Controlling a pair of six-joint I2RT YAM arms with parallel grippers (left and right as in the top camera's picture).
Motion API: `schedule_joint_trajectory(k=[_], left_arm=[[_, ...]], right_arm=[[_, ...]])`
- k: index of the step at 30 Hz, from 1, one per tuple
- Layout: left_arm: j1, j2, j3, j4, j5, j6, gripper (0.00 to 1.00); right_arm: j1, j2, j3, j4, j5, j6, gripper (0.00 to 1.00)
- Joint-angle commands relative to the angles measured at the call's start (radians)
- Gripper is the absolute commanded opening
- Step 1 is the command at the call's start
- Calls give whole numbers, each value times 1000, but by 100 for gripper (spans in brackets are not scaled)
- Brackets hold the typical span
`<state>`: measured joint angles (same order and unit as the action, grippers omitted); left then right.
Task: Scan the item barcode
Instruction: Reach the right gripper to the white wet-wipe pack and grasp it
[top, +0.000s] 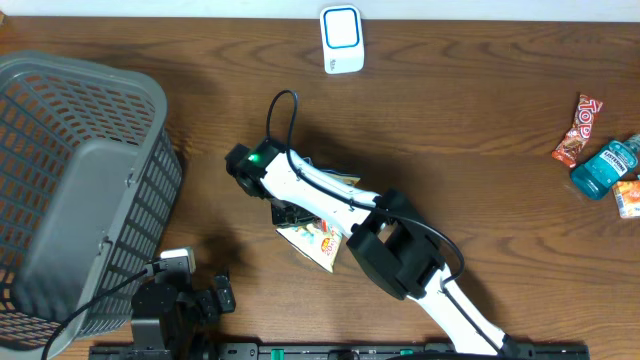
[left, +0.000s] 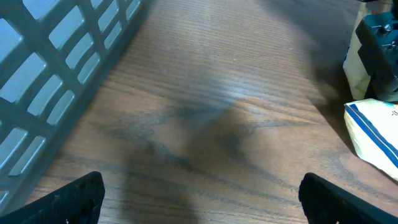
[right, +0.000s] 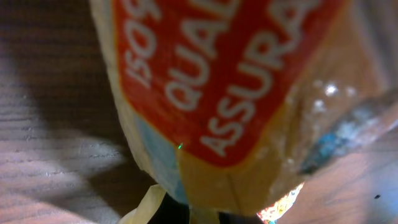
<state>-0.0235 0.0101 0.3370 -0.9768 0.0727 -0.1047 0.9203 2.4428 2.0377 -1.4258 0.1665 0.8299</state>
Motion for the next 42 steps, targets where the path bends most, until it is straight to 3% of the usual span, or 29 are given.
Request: schedule_joint_trajectory(k=[1, 5, 8, 10, 14, 17, 23, 28, 37, 40, 41, 42], left_arm=[[0, -7, 6, -13, -5, -2, 100], [0, -7, 6, -14, -5, -2, 100], [0, -7, 6, -13, -5, -2, 100], [0, -7, 6, -14, -5, -2, 100], [0, -7, 6, -13, -5, -2, 100], [0, -6, 6, -13, -5, -2, 100], [0, -6, 6, -13, -5, -2, 100], [0, -6, 6, -14, -5, -2, 100], [0, -6, 6, -14, -5, -2, 100], [0, -6, 6, -14, -5, -2, 100], [0, -6, 6, -13, -5, -2, 100], [0, -6, 6, -14, -5, -2, 100]], right_arm=[[-42, 29, -5, 19, -134, -149, 1], [-126, -95, 21, 57, -398, -446, 1], [-208, -187, 21, 73, -731, -760, 1], [-281, -220, 21, 35, -1010, -1048, 1], [-372, -212, -36, -9, -1292, -1506, 1], [-402, -211, -137, 30, -1453, -1688, 1], [-430, -211, -346, 227, -1728, -1716, 1], [-438, -211, -385, 211, -1728, -1564, 1], [-430, -211, -385, 203, -1728, -1523, 1], [-430, -211, -385, 203, -1728, -1382, 1], [-430, -211, -385, 199, -1728, -1229, 1], [-430, -211, -385, 197, -1728, -1170, 1]])
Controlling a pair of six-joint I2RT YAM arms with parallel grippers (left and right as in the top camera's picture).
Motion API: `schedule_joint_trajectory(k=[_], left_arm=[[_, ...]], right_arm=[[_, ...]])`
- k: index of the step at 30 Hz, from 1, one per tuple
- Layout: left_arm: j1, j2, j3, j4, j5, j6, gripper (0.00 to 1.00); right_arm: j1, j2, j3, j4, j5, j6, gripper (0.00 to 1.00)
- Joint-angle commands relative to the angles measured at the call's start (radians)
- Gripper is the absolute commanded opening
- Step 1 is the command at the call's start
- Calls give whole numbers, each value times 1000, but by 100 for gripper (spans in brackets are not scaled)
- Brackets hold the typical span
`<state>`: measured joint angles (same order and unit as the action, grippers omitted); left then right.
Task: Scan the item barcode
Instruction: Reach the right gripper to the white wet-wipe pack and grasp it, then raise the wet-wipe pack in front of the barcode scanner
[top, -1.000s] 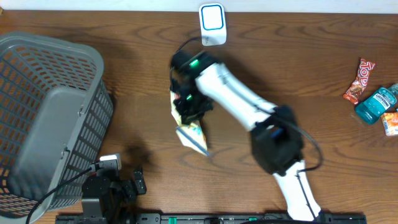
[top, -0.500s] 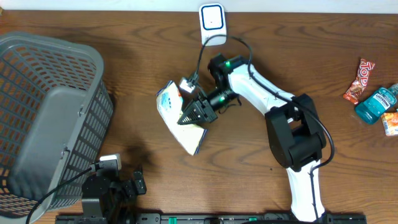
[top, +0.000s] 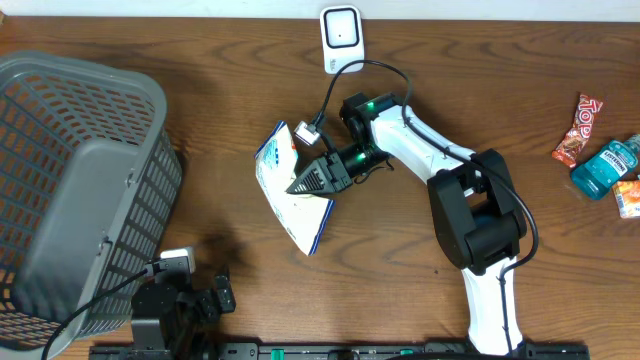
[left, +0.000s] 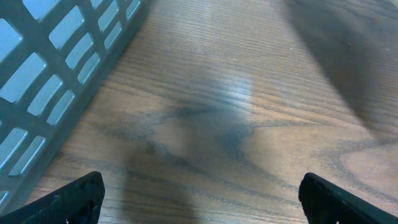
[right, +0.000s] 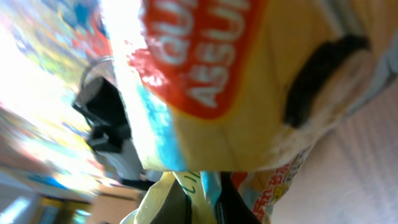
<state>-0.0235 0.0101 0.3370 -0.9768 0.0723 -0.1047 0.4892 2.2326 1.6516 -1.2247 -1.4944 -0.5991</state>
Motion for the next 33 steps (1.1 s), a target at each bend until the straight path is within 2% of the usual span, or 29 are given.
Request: schedule_joint_trajectory(k=[1, 6, 9, 16, 18, 25, 33], left_arm=[[0, -6, 6, -13, -5, -2, 100], [0, -6, 6, -14, -5, -2, 100], [0, -6, 6, -14, -5, -2, 100], [0, -6, 6, -13, -5, -2, 100], [0, -6, 6, -13, -5, -2, 100], [0, -6, 6, -13, -5, -2, 100], [0, -6, 6, -13, -5, -2, 100]], right_arm=[[2, -1, 1, -7, -68, 311, 1], [-14, -2, 2, -101, -68, 379, 1], [-34, -2, 2, -161, -68, 378, 1], [-63, -2, 1, -172, -68, 377, 1], [-63, -2, 2, -183, -55, 332, 1], [-122, -9, 4, -262, 515, 319, 1], [-221, -108, 106, -197, 565, 314, 2]])
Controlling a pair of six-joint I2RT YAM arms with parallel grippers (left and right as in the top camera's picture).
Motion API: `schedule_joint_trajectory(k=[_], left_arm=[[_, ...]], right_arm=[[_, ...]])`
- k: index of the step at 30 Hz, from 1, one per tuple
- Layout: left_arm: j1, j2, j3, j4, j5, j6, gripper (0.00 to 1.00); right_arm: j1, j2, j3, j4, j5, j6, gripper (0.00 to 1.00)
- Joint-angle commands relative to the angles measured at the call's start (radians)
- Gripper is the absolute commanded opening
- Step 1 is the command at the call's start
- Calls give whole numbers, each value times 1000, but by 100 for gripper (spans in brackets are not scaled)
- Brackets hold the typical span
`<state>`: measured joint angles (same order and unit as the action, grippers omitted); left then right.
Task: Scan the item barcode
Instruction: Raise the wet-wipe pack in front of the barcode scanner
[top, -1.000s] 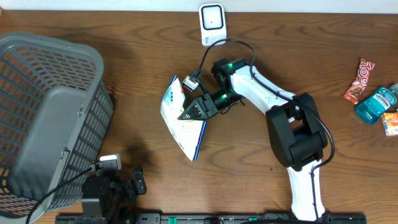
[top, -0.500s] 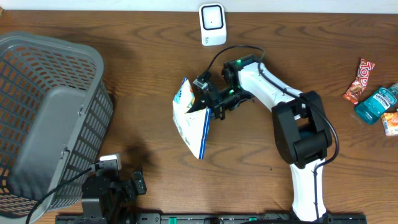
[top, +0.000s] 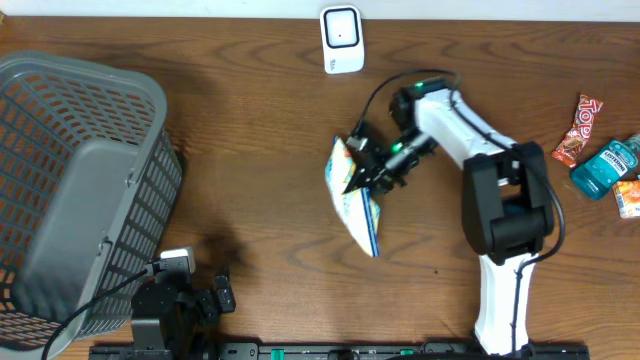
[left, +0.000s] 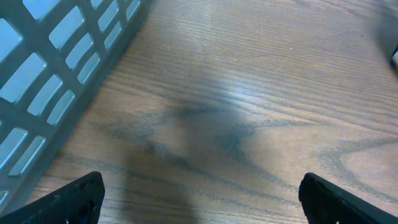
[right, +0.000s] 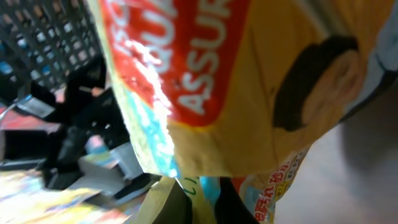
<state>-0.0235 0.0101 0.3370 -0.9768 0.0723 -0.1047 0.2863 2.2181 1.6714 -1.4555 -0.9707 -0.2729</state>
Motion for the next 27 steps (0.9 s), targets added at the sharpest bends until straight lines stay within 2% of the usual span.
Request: schedule_joint_trajectory(k=[1, 4, 9, 14, 19, 23, 27], left_arm=[[0, -6, 6, -13, -5, -2, 100], [0, -6, 6, -13, -5, -2, 100], [0, -6, 6, -13, -5, -2, 100], [0, -6, 6, -14, -5, -2, 100], [0, -6, 6, -13, -5, -2, 100], [0, -6, 6, -14, -5, -2, 100], [0, -6, 6, -13, -5, -2, 100]], right_arm=[[-19, -107, 119, 63, 81, -12, 1], [-12, -134, 192, 196, 239, 38, 1], [29, -137, 218, 537, 569, 159, 1], [74, -106, 217, 819, 796, 167, 1], [94, -68, 217, 1093, 846, 84, 1], [95, 5, 217, 1387, 901, 73, 1], [93, 90, 232, 1545, 962, 73, 1]])
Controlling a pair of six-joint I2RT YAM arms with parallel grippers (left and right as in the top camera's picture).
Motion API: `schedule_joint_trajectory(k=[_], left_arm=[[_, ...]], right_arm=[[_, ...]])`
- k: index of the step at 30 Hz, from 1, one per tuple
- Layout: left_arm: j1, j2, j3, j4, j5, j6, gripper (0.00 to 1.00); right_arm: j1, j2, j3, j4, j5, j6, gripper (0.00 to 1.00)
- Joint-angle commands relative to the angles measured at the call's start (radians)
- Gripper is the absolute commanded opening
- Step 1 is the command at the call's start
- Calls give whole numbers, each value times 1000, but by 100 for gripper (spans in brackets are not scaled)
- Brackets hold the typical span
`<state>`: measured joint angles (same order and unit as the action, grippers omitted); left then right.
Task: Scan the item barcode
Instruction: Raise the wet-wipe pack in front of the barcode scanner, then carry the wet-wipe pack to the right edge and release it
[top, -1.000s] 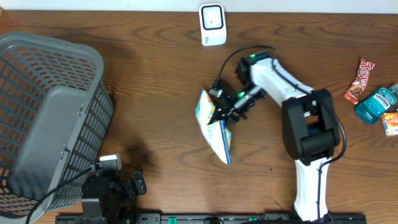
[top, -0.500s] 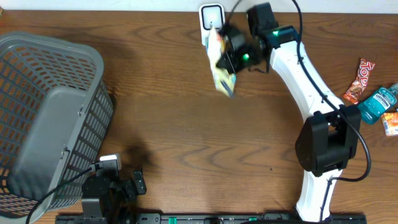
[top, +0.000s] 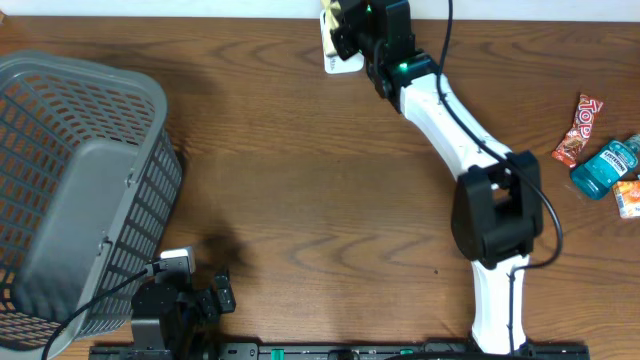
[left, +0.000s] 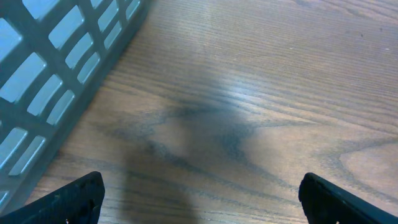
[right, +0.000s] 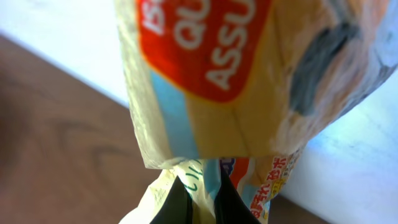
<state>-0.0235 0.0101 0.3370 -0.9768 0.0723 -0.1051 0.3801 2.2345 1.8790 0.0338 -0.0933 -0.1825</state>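
Observation:
A yellow snack bag (right: 205, 74) with a red label fills the right wrist view. My right gripper (right: 202, 199) is shut on its lower edge. In the overhead view that gripper (top: 365, 25) is stretched to the table's far edge, over the white barcode scanner (top: 338, 62), which it mostly covers. Only a sliver of the bag (top: 335, 13) shows there. No barcode can be made out. My left gripper (left: 211, 199) stands open low over bare wood, and sits at the near left edge (top: 185, 300) in the overhead view.
A grey plastic basket (top: 80, 190) takes up the left side, and its wall (left: 56, 68) is close to the left gripper. At the right edge lie a red candy bar (top: 578, 128), a blue bottle (top: 605, 168) and an orange packet (top: 628, 197).
My right gripper, holding the bag, has gone from above the middle of the table to the far edge, over the scanner. The left arm has not moved.
My right gripper was down on the bag lying on the table left of centre. Then it held the bag lifted off the wood, then further right over the middle. Now the bag is at the scanner by the far edge. The left gripper stayed open and still.

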Motion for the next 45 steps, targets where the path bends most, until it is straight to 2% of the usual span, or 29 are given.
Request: schedule_joint_trajectory(k=[1, 11, 20, 24, 27, 31, 32, 36, 39, 45], left_arm=[[0, -6, 6, -14, -5, -2, 100], [0, -6, 6, -13, -5, -2, 100], [0, -6, 6, -14, -5, -2, 100], [0, -6, 6, -13, -5, -2, 100], [0, -6, 6, -14, -5, -2, 100], [0, -6, 6, -14, -5, -2, 100], [0, -6, 6, -13, -5, -2, 100], [0, -6, 6, -13, -5, -2, 100], [0, -6, 6, -13, -5, -2, 100], [0, -6, 6, -14, -5, -2, 100]], right_arm=[[-1, 92, 37, 72, 85, -17, 1], [20, 287, 294, 59, 145, -48, 1], [20, 304, 307, -27, 64, 4, 1], [21, 299, 331, -45, 142, 40, 1], [11, 275, 357, -145, 211, 58, 1], [-28, 191, 365, -382, 326, 158, 1], [-55, 152, 365, -491, 380, 208, 1], [-153, 98, 365, -696, 499, 278, 1], [-243, 96, 364, -787, 541, 283, 1], [-439, 135, 320, -835, 539, 259, 3]])
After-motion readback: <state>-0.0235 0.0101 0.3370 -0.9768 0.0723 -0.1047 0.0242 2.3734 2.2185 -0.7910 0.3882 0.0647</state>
